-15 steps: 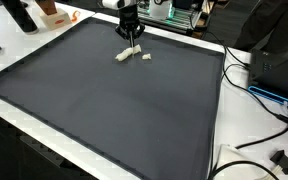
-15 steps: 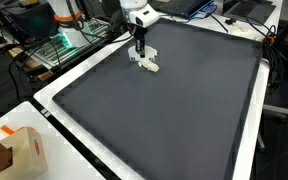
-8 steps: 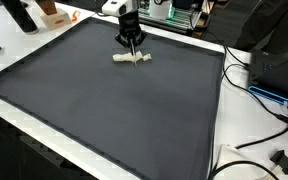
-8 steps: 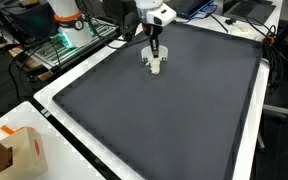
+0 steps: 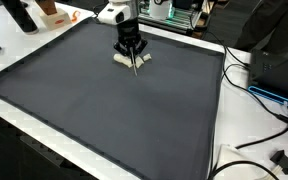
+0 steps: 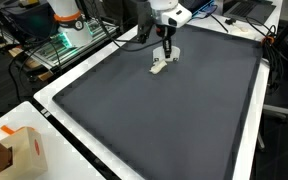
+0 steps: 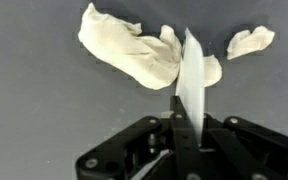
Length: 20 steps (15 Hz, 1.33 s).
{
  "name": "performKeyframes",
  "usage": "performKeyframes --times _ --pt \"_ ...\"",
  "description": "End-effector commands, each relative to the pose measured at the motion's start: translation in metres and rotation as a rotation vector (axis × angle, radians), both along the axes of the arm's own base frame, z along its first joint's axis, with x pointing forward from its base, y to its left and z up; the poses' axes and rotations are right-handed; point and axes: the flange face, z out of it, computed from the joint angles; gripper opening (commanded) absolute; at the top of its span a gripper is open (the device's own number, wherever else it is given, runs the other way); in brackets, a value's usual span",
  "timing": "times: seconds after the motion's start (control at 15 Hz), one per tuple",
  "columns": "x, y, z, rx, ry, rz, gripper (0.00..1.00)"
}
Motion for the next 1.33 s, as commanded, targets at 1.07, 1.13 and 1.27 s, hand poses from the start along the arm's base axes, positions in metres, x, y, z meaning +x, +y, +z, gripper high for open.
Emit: performKeyframes --times 1.07,1.13,1.27 --pt "-0.047 -0.024 -0.037 0.021 0.187 -0.018 0.01" --pt "-0.053 -0.027 -0.037 0.017 0.2 -0.012 0.01" --pt "-0.064 -0.03 -0.037 0.018 0.225 0.008 0.01"
